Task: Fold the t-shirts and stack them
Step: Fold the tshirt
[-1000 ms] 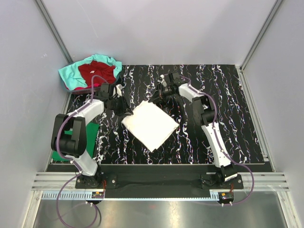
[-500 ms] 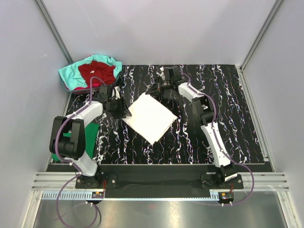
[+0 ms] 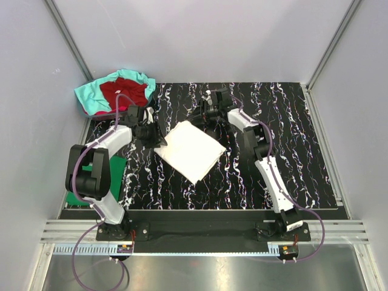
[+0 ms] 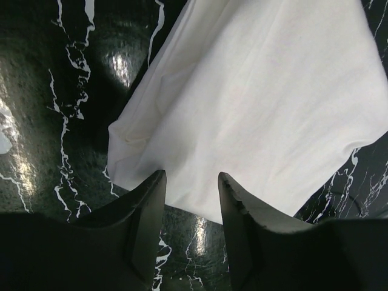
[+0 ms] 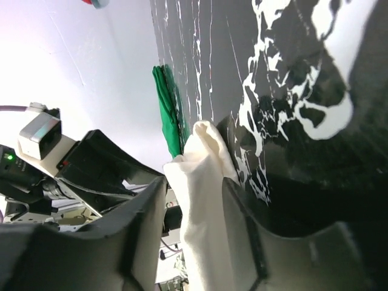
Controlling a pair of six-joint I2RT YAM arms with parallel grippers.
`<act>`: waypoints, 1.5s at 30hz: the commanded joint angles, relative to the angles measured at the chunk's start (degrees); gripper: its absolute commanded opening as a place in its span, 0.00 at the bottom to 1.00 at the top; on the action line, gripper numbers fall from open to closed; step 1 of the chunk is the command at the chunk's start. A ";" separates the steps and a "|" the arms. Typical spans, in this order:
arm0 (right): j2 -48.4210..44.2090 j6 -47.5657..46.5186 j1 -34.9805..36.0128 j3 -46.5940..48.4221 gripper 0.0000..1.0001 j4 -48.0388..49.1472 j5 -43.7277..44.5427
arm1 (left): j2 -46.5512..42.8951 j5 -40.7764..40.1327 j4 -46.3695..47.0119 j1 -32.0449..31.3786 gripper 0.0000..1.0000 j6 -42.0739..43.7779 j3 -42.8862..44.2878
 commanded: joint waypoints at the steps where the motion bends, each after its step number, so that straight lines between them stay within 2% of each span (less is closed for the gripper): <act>1: -4.39 -2.74 -1.72 2.66 0.52 -4.67 0.64 | 1.52 -0.49 0.67 0.73 0.45 1.95 3.48; 4: -7.02 -7.65 -3.82 5.55 0.58 -15.19 3.61 | 3.89 -1.02 0.41 1.17 0.45 2.65 4.09; 6: -10.00 -9.16 -5.24 5.30 0.58 -19.60 4.24 | 5.13 -1.81 0.15 1.43 0.43 3.09 4.18; 8: -12.99 -13.20 -6.65 2.85 0.58 -23.64 6.08 | 5.92 -2.86 0.67 2.22 0.41 2.92 3.66; 12: -22.11 -25.58 -6.56 -1.81 0.55 -39.96 12.74 | 7.15 -3.92 1.11 3.19 0.39 1.69 2.43; 14: -28.43 -31.48 -5.86 -8.82 0.54 -42.81 15.56 | 8.64 -4.53 1.02 3.28 0.37 0.64 1.99; 18: -41.02 -33.96 -5.77 -26.39 0.55 -41.26 24.69 | 10.23 -2.78 3.30 2.58 0.33 -2.96 -1.52; 21: -49.20 -33.35 -6.82 -40.17 0.57 -40.11 29.80 | 8.83 -3.13 3.57 -0.66 0.33 -5.78 -4.07; 24: -55.18 -31.50 -8.75 -47.32 0.59 -38.09 30.87 | 6.11 -1.90 5.41 -6.63 0.33 -10.87 -7.32; 27: -58.88 -30.79 -10.25 -56.80 0.59 -35.89 30.96 | 1.55 -1.11 7.69 -17.85 0.33 -17.19 -9.96; 31: -61.61 -31.84 -12.61 -62.27 0.62 -35.00 32.54 | -3.55 -2.85 8.93 -26.05 0.36 -24.06 -11.46; 34: -63.71 -32.64 -15.07 -63.96 0.68 -35.70 33.94 | -8.03 -5.40 5.87 -26.43 0.45 -23.46 -10.94; 36: -65.21 -33.16 -16.14 -63.70 0.70 -37.10 35.61 | -10.06 -6.90 1.49 -25.55 0.51 -18.81 -7.53; 39: -66.36 -34.31 -17.54 -62.30 0.73 -39.74 39.03 | -10.25 -8.49 -2.65 -24.24 0.54 -12.74 -1.81; 43: -65.74 -34.57 -19.74 -61.15 0.76 -41.15 41.68 | -8.32 -3.95 1.89 -19.05 0.62 -10.70 0.40; 45: -64.16 -33.96 -19.83 -60.79 0.77 -40.80 42.55 | -4.12 -1.38 4.26 -17.21 0.65 -10.36 2.68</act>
